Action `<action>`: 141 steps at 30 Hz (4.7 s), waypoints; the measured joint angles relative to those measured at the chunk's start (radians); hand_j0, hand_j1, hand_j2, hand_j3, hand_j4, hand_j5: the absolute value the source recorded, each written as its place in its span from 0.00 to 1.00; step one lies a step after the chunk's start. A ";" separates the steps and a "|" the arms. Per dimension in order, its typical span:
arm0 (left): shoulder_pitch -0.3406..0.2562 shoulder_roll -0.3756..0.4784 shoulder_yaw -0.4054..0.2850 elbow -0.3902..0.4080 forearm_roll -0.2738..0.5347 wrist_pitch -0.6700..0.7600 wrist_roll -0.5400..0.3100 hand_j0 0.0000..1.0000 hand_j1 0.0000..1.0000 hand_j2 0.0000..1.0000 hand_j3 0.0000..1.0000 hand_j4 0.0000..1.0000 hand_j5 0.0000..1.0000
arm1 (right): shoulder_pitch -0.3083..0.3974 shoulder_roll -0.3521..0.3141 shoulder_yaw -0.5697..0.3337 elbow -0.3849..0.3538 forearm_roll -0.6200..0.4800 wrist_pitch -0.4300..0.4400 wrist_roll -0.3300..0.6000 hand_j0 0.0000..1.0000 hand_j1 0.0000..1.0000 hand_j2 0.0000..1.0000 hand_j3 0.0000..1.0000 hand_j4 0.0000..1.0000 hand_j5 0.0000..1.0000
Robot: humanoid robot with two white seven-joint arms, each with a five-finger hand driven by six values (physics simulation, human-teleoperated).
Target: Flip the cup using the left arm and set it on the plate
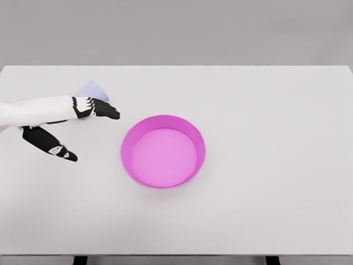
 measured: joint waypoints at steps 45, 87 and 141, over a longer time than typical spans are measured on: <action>0.104 -0.242 0.157 -0.029 -0.174 0.929 0.386 1.00 1.00 1.00 1.00 1.00 1.00 | 0.006 0.000 0.004 0.002 0.000 0.000 0.000 1.00 1.00 1.00 1.00 1.00 1.00; 0.086 -0.500 0.187 0.112 -0.332 1.225 0.483 1.00 1.00 1.00 1.00 1.00 1.00 | 0.006 0.000 0.003 0.002 0.000 0.000 0.000 1.00 1.00 1.00 1.00 1.00 1.00; 0.025 -0.607 0.165 0.345 -0.330 1.225 0.480 1.00 1.00 1.00 1.00 1.00 1.00 | 0.006 0.000 0.004 0.002 0.000 0.001 0.000 1.00 1.00 1.00 1.00 1.00 1.00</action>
